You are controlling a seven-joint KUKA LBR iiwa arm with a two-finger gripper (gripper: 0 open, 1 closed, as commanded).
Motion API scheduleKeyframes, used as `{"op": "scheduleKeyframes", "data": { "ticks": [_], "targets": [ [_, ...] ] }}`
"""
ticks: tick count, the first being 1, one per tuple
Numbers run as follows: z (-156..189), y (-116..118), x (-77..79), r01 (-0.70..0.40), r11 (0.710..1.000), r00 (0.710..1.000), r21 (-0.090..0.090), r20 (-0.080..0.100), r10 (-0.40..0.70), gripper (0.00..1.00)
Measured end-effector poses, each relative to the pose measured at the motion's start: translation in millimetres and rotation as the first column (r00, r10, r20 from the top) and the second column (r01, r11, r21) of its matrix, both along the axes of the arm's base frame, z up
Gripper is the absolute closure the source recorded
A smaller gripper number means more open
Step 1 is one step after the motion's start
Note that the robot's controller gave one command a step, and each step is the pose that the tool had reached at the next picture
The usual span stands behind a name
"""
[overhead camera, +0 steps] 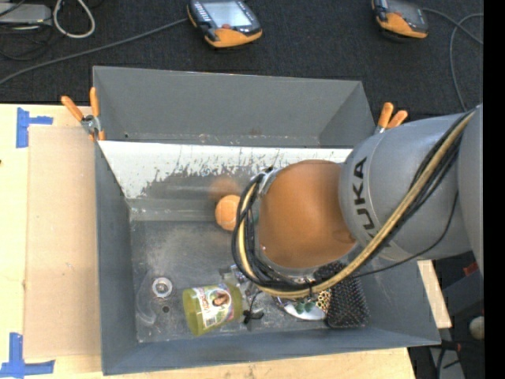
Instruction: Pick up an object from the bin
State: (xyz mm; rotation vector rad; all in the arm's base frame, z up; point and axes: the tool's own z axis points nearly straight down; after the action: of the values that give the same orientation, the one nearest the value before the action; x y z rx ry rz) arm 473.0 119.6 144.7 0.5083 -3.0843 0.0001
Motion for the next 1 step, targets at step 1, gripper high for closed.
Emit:
{"op": "scheduleKeyframes", "data": {
  "ticks": [1],
  "targets": [
    [17.9, -1.8, 6.1, 0.007, 1.000, 1.000, 0.001, 0.004, -0.007, 1.00]
  ]
}}
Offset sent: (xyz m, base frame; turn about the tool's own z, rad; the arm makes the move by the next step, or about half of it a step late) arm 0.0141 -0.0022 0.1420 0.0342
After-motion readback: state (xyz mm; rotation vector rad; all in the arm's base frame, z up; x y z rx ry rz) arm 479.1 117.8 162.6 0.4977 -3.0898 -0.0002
